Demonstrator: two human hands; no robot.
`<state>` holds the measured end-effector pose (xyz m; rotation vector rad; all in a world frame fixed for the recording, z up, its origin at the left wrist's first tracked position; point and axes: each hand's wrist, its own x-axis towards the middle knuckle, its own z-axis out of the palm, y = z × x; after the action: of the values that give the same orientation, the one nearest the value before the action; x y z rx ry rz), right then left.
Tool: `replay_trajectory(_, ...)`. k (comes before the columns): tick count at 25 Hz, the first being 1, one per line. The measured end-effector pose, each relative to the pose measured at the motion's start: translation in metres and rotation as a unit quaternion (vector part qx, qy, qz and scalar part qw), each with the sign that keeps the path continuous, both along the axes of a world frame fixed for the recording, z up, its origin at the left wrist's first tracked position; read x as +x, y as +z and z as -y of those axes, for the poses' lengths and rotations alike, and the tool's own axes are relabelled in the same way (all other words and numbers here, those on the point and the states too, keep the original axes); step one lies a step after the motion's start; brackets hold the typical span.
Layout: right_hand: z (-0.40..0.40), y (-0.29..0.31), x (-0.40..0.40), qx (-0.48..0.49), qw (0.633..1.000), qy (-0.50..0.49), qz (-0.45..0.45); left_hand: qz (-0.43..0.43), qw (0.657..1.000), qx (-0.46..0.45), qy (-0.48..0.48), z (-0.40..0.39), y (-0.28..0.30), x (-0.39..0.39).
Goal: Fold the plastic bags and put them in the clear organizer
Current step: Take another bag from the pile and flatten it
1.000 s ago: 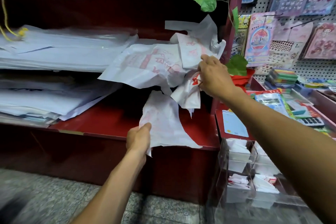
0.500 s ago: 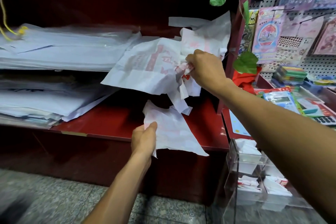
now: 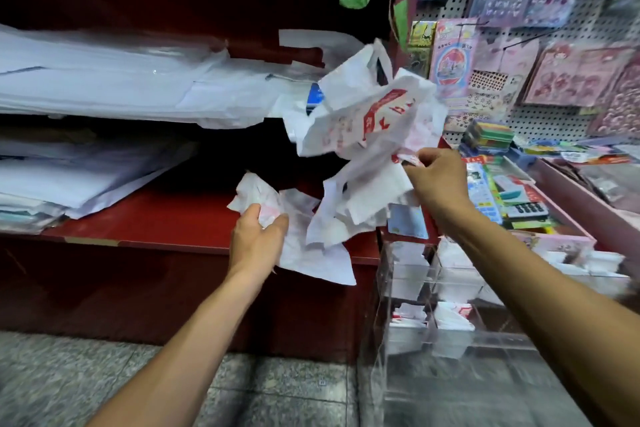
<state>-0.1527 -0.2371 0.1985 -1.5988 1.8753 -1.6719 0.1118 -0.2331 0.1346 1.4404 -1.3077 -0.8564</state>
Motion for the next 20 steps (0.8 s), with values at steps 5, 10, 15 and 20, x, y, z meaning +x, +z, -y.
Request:
replay_trajectory(5,-0.036,0.014,-0.088,0.039,0.965,-0.239,-0.097,0.006,0.999,0.013,-0.039,-0.011,-0.002,-0.031)
replay_trajectory(10,-0.015,0.048,-0.146,-0.035,0.936,-0.346,0.051,-0.001,0.998,0.017,-0.057,-0.008,-0.005,-0.051)
replay_trajectory(15,0.017,0.031,-0.159,0.147,0.975,-0.156,0.054,-0.020,0.998,0.021,-0.058,-0.002,-0.007,-0.057)
replay_trajectory(20,0.015,0.006,-0.144,0.183,0.944,-0.247,-0.122,-0.017,0.999,0.014,-0.043,0.004,-0.008,-0.055)
